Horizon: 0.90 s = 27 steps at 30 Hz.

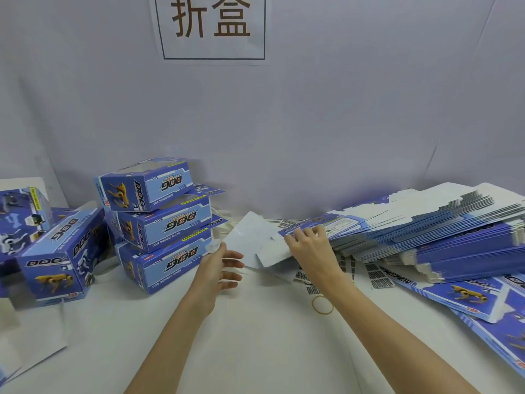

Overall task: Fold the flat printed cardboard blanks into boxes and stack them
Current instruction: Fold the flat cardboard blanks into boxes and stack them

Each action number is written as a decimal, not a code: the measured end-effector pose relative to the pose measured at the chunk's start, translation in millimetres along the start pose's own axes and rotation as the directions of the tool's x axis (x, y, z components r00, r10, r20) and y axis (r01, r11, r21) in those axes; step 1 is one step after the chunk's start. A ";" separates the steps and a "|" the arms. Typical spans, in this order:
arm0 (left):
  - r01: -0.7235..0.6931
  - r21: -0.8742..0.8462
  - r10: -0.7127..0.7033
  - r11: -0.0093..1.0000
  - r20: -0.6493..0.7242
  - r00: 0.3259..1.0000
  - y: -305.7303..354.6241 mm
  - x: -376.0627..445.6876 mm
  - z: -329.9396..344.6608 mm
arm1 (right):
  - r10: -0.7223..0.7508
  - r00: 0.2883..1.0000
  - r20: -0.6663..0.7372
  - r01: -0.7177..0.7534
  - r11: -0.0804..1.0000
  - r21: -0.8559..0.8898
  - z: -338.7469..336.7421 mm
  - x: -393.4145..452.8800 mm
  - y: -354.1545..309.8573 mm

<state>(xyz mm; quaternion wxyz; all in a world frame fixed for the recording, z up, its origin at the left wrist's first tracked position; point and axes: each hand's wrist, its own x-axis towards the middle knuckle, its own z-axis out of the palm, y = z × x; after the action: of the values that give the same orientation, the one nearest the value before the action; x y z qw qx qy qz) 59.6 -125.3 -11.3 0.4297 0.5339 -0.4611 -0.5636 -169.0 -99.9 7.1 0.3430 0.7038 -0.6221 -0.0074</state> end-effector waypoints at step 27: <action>-0.549 0.354 0.612 0.757 -0.089 0.786 -7.0 1.9 -3.3 | 0.527 0.631 0.570 -0.052 -0.704 0.709 -15.8 -41.4 -24.7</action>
<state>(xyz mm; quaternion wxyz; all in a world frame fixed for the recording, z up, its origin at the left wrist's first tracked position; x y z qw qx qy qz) 62.8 -125.9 -18.6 0.5387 0.4777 -0.6411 -0.2658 -150.0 -56.1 -10.3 -0.3690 0.2850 -0.4644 0.7529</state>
